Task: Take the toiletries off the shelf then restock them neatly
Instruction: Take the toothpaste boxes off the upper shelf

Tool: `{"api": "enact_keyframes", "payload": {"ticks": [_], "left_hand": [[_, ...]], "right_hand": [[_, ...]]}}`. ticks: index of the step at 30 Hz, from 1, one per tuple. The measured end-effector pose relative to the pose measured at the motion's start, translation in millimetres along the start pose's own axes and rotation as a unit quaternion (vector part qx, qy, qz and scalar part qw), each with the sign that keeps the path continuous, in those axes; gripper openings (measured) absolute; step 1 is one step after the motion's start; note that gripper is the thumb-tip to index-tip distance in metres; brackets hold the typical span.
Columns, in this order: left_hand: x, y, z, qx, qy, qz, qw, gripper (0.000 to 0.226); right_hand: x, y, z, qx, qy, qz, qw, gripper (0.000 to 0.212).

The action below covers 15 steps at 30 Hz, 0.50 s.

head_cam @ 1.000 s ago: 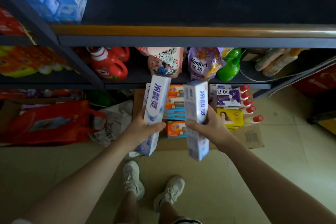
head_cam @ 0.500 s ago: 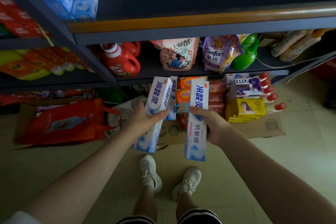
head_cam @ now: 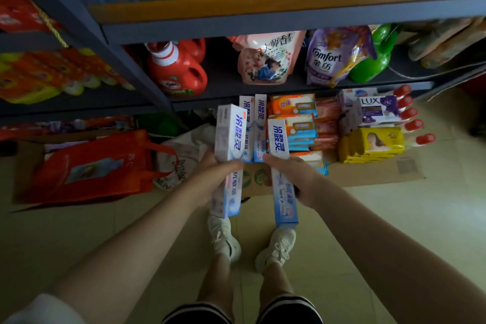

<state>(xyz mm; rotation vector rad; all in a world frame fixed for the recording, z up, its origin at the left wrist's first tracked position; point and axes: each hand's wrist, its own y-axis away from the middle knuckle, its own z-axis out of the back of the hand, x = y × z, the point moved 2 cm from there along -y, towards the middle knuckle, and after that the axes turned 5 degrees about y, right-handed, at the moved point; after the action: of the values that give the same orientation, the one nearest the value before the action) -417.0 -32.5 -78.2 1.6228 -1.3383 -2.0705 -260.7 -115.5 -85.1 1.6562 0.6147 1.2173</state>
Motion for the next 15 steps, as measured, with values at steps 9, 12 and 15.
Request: {"api": "enact_keyframes", "payload": {"ticks": [9,12,15], "left_hand": [[-10.0,-1.1,-8.3,0.038,-0.134,-0.028,0.990,0.039],[-11.9,-1.8,-5.0,0.073,-0.003,0.119,0.990,0.019],[-6.7,-7.1,-0.4,0.108,0.107,0.206,0.967,0.025]], "right_hand": [[0.2,-7.0,-5.7,0.001,-0.016,0.000,1.000,0.052],[4.7,-1.2,-4.3,0.046,-0.082,-0.005,0.996,0.024],[10.4,2.4,-1.4,0.103,-0.170,-0.027,0.980,0.017]]}}
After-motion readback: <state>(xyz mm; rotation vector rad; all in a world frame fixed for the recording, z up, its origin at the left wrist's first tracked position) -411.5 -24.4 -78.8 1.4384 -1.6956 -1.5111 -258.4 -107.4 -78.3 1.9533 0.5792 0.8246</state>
